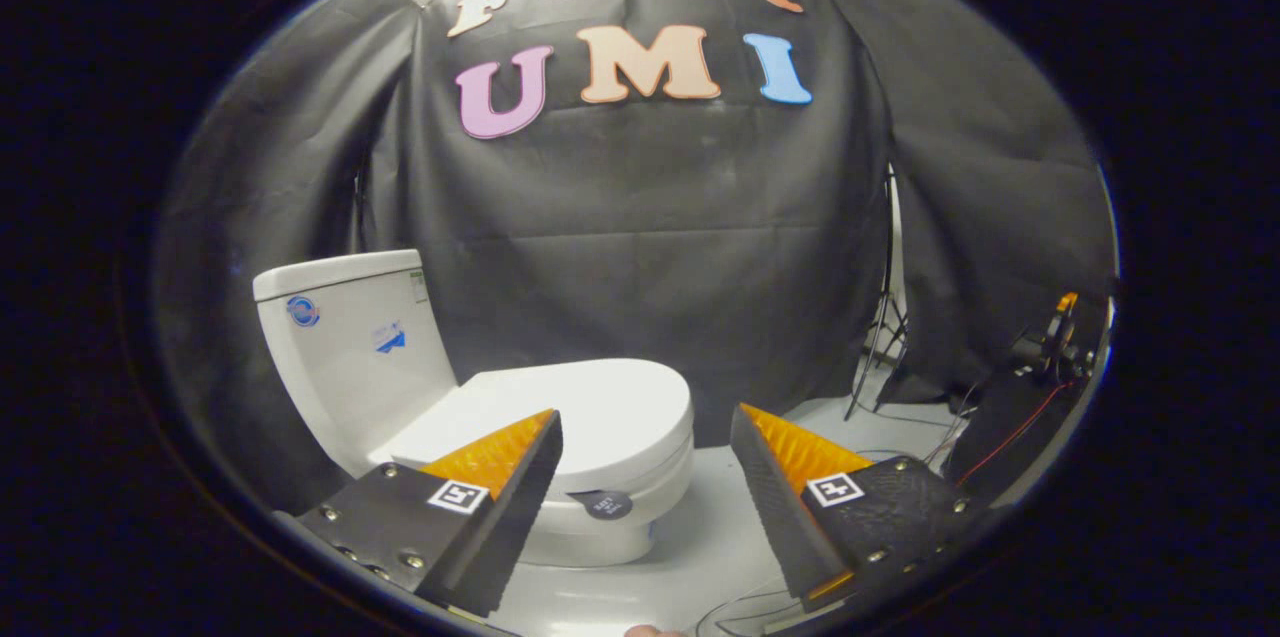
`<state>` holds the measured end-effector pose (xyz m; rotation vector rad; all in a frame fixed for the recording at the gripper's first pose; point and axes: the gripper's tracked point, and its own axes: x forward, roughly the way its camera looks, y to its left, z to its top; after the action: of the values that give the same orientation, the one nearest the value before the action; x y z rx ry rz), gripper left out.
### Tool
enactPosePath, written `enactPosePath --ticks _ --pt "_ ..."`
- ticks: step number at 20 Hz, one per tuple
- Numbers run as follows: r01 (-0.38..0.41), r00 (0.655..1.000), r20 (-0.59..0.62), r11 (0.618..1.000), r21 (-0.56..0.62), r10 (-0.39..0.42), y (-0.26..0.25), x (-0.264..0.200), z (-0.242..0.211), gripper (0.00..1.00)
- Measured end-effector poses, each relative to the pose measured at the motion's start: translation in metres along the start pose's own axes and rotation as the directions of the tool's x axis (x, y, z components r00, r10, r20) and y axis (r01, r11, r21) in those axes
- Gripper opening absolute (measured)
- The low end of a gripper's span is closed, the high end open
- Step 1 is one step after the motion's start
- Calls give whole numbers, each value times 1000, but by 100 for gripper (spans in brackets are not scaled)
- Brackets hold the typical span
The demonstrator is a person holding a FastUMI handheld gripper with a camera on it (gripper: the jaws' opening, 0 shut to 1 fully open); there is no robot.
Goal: Open the toilet lid.
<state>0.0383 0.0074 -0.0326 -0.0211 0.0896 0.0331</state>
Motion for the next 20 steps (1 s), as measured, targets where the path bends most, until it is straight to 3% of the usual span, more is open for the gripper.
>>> enactPosePath --ticks 6,11,17,20 --pt "20 994 -109 997 79 -11 -8 35 -30 100" --pt "37 952 -304 983 182 21 -7 66 -100 100" --pt "101 912 -405 926 365 60 2 93 -140 85" --pt "155 895 -439 867 474 80 4 98 -156 79"
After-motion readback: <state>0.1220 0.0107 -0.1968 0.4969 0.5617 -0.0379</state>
